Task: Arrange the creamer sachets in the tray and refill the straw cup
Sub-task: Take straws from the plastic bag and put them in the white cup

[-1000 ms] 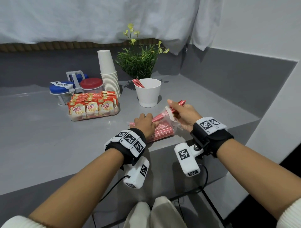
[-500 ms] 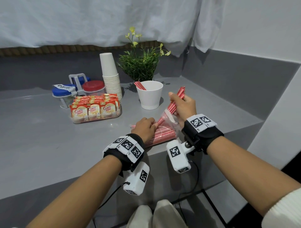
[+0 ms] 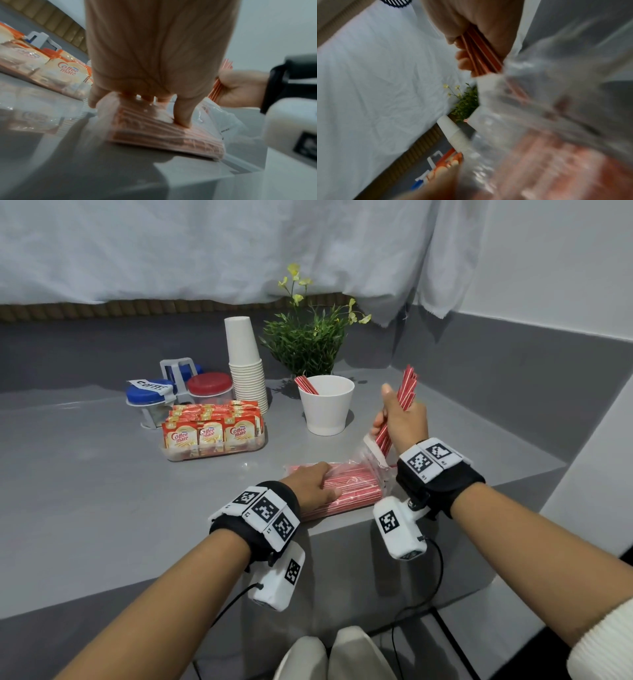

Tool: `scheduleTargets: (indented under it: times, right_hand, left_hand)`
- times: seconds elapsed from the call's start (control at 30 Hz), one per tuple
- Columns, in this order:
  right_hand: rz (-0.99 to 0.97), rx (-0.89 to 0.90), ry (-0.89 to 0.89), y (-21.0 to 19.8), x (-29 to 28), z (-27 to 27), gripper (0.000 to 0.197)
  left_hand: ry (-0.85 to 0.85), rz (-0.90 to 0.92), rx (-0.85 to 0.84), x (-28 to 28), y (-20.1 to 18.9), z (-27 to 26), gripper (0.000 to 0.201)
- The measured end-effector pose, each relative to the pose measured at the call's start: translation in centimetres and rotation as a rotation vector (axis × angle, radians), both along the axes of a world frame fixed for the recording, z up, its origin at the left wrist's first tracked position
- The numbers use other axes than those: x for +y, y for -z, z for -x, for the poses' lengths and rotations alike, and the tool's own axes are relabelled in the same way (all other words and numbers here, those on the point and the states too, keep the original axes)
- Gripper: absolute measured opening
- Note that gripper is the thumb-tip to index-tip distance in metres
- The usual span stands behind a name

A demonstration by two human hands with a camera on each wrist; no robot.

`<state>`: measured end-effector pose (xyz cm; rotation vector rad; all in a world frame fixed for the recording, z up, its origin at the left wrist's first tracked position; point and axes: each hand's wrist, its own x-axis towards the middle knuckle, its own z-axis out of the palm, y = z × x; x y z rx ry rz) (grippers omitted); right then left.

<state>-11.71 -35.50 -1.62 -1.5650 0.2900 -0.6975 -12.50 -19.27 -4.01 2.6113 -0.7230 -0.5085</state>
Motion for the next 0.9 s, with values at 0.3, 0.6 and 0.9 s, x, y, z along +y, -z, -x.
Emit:
scheduleTargets:
  times: [0.3,0.6,0.9]
  right_hand:
    - [-0.090,-0.338,-0.190,-7.2,3.1,0.0,0.036]
    - [0.238,0.106,-0.215,1.8,2.9,0.0,0.032]
    - [0.032,0.059,-0.257,1.2,2.9,-1.0,0.032]
  left_hand:
    - [-0.013,-0.015,-0.028,-0.6,0.0,-0.4,0.048]
    - [-0.084,-0.117,0.057,0.6,-0.5,-1.1,0.060]
    - [-0.089,-0.152,0.053,0.5,-2.8,-2.0,0.063]
